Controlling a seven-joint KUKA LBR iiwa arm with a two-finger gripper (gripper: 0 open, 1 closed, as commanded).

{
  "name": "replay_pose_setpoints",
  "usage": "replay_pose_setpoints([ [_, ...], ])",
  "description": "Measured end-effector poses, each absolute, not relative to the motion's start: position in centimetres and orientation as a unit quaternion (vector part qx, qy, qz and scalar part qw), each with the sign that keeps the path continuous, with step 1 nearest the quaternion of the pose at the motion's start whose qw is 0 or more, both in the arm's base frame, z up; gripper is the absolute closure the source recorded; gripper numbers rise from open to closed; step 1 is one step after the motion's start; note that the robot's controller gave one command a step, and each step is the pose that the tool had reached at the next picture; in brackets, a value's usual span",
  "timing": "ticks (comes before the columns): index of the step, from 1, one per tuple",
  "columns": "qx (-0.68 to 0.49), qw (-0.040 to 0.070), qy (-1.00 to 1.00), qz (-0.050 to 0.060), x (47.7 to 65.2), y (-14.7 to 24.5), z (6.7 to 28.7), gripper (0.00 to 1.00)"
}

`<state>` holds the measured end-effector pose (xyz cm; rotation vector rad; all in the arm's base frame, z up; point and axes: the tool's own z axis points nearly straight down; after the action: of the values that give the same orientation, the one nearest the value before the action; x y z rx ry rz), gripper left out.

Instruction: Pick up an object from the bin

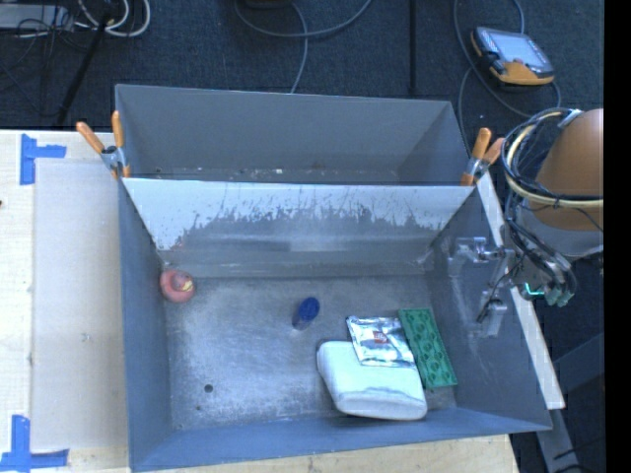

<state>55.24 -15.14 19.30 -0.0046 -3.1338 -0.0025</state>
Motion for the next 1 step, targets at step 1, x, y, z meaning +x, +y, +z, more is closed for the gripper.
replay_pose_setpoints([
  [1,-0.016,0.001,-1.000,0.000,53.95,-9.98,6.77,0.00],
])
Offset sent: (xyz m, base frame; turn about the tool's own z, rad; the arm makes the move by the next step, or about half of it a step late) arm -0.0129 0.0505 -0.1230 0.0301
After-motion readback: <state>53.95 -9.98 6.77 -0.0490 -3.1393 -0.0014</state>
